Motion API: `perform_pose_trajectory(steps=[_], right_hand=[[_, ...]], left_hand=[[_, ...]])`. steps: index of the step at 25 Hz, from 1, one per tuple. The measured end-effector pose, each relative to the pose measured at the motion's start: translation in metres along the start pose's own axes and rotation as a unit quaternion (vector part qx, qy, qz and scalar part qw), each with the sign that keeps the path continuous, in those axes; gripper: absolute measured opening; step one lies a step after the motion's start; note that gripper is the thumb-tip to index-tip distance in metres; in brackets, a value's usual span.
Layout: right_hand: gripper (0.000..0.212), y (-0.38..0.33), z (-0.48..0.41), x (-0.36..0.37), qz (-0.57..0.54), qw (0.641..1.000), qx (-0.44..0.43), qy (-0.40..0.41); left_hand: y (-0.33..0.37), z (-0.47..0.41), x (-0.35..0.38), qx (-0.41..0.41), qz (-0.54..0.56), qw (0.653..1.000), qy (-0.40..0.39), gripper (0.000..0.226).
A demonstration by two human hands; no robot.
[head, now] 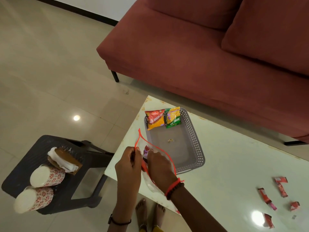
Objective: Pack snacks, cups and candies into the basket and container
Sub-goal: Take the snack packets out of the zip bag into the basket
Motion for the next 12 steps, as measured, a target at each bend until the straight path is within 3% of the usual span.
perform_pose_trajectory(steps=[4, 9, 12], right_hand=[[0.029, -0.008, 0.012, -0.047, -0.003, 0.998, -0.034, 0.052], [0.040, 0.011, 0.015, -0.139, -0.229, 0.973, -0.018, 0.011], [0.038, 0.035, -0.012, -0.165, -0.288, 0.957, -0.004, 0.020]], left_hand=[[-0.005, -0.019, -0.004, -0.010, 0.002, 1.000, -0.013, 0.017], [-0.016, -0.040, -0.014, -0.027, 0.000, 1.000, -0.012, 0.018], [-0.015, -0.050, -0.018, -0.037, 0.016, 0.999, 0.001, 0.015]])
Point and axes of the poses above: each hand's wrist, its own z-axis away from the middle knuckle, its own x-axis out of the palm, y = z × x, the point moved 2 cm from there along -z, towards the middle knuckle, and after that the axes turned 9 degrees about y, right-handed, at the moved point
